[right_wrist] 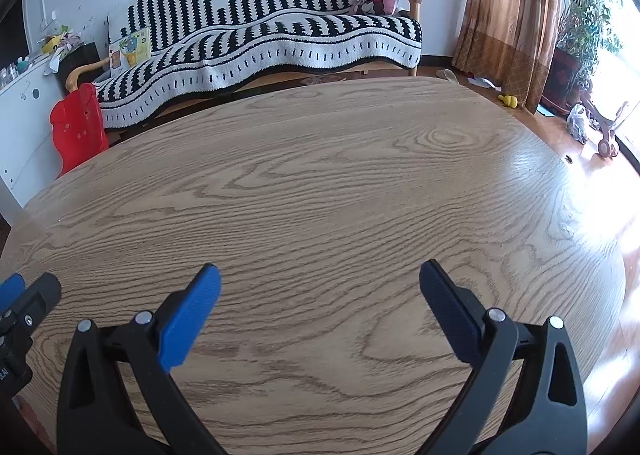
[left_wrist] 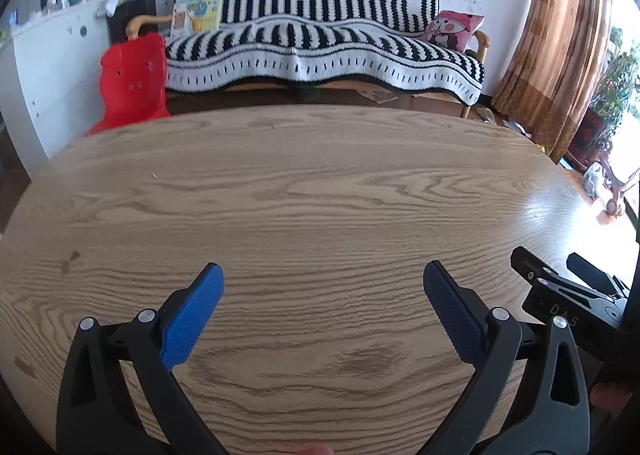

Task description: Collect trash

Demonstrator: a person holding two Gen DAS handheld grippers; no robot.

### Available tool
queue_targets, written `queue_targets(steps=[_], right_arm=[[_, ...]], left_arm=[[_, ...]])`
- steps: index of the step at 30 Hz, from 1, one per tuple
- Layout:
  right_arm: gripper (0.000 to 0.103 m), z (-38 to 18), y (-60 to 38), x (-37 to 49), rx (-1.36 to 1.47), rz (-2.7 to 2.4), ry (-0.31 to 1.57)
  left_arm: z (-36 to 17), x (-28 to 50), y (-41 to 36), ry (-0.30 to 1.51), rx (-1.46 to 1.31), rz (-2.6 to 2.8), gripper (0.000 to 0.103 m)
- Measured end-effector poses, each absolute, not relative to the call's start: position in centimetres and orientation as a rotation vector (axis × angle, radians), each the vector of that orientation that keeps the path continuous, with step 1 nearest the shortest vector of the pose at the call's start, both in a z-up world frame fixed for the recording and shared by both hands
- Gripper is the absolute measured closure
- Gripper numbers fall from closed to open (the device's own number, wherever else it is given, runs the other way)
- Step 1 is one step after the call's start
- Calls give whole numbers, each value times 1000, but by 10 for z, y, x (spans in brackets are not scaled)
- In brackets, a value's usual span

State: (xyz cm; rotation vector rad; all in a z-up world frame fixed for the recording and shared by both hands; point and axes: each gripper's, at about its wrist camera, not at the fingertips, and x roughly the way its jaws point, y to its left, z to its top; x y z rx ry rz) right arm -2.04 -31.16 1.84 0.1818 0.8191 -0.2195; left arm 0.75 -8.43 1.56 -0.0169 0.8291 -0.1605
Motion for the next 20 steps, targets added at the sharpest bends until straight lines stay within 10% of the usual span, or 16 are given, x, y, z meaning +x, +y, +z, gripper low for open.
queue_targets(steps=[20], right_arm=[[7,-1,-310,-4,132,-193,897]], left_arm=[[-19,27,-84,915,43,-58,6]])
